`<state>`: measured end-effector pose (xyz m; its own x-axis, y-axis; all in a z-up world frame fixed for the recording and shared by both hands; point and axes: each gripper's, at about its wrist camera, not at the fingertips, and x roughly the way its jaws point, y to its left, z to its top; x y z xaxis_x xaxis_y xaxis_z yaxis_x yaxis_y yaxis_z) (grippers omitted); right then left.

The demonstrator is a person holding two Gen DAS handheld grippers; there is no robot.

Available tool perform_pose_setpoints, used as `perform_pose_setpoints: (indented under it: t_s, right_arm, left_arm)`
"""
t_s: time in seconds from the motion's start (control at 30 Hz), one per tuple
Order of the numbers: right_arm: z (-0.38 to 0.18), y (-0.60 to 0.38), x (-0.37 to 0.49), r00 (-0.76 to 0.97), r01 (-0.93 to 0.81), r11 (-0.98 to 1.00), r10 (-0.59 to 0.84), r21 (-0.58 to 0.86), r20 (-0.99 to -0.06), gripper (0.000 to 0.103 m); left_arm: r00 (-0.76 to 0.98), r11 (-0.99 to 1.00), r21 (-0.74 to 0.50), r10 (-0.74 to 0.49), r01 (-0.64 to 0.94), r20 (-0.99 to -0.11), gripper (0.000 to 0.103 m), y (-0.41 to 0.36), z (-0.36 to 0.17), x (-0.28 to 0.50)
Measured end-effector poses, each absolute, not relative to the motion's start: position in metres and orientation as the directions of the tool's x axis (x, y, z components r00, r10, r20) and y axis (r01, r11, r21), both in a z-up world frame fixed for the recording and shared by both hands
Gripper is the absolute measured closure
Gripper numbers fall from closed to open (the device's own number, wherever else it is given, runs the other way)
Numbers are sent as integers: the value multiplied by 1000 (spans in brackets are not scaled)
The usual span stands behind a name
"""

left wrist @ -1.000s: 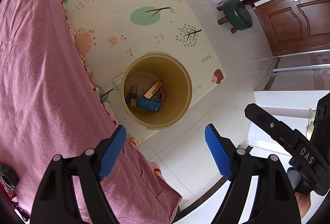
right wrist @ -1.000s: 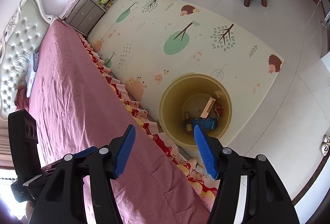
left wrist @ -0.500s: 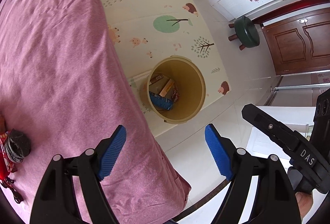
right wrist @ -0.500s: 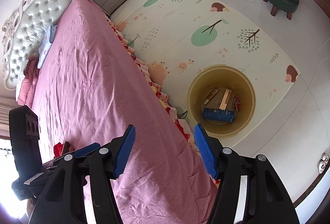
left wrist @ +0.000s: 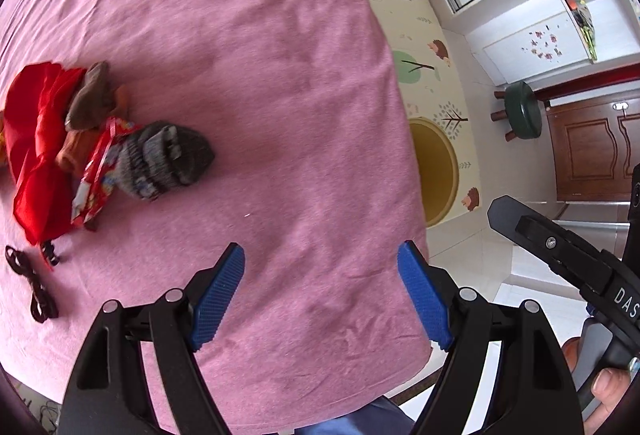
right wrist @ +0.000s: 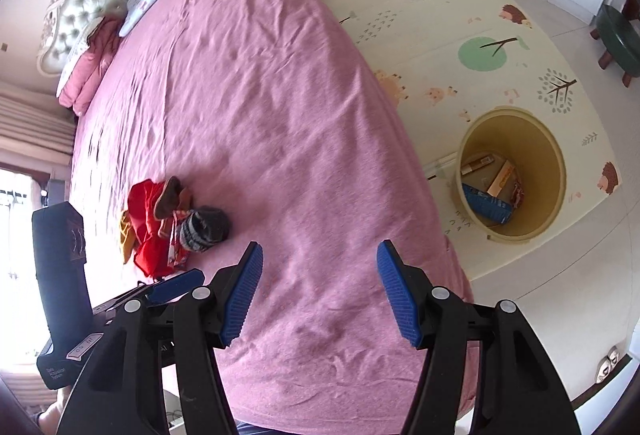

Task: Collect trash
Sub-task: 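Move both open tools back over the remaining items on the bed, then grasp the dark red shoelace with the left tool while the right tool grasps the red pouch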

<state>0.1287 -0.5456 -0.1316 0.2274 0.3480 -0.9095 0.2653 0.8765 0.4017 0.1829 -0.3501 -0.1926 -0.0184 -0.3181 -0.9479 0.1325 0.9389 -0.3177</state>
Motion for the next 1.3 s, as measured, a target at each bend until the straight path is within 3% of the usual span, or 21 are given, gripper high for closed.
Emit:
perform_pose_setpoints:
  t_s: [0.7, 1.3]
  right_arm:
    - [-159, -324, 138, 51, 6, 905, 424, 425, -904, 44]
    - [-185, -246, 160, -7, -39, 912, 409, 409, -913, 44]
  left_arm:
    - [58, 948, -234, -227, -214, -972, 25, -110, -215, 134]
    - [40, 913, -261, -262, -312, -964, 25, -34, -256, 144]
